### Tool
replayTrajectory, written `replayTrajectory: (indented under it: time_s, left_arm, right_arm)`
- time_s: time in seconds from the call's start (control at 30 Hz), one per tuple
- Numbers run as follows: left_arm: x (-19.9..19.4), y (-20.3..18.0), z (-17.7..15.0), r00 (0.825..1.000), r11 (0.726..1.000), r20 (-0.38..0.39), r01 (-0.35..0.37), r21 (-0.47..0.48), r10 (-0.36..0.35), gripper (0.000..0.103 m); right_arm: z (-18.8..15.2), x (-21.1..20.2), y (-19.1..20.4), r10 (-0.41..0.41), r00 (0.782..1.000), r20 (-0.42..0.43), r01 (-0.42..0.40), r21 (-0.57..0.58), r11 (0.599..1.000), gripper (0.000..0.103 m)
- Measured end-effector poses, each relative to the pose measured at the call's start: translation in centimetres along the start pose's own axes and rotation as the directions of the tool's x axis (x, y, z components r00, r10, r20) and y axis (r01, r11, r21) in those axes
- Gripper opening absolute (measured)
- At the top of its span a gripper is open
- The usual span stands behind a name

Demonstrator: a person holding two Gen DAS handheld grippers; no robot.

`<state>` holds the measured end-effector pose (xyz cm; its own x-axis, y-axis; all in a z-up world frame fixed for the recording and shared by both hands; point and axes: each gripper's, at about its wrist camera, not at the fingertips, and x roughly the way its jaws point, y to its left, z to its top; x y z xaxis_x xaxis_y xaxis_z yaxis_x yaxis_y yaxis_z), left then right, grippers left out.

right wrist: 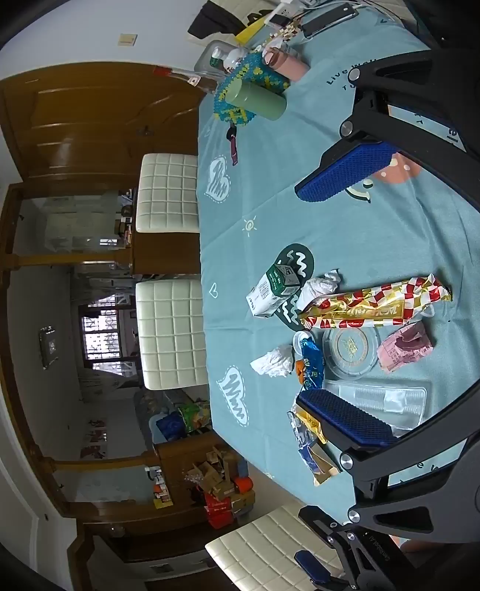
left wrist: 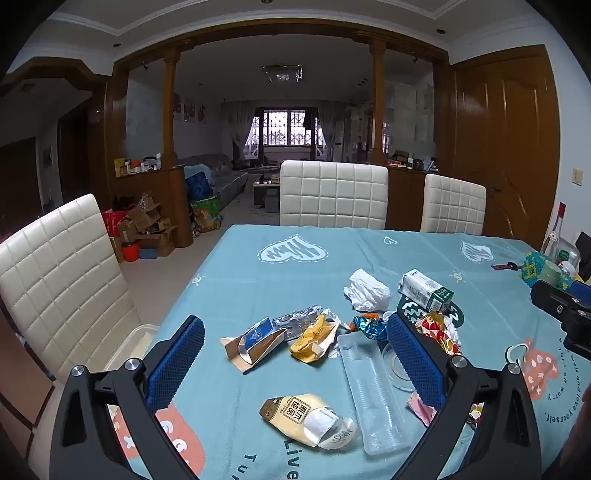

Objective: Collect trash

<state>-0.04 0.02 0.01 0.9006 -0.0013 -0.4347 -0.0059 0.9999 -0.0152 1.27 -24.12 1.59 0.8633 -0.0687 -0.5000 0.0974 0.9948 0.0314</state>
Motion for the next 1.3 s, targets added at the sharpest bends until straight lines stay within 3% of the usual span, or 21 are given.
replayTrajectory:
  time_s: [1.3]
  left_arm:
    - [0.4,-0.22,-0.36,1.0,1.0,-0.016,-0.003,-0.004,0.003,0.097]
  right_arm:
    - [-0.2,-0.39,-0.25,0.001,1.0,0.002,-0.001,0.01,1.0,0.1]
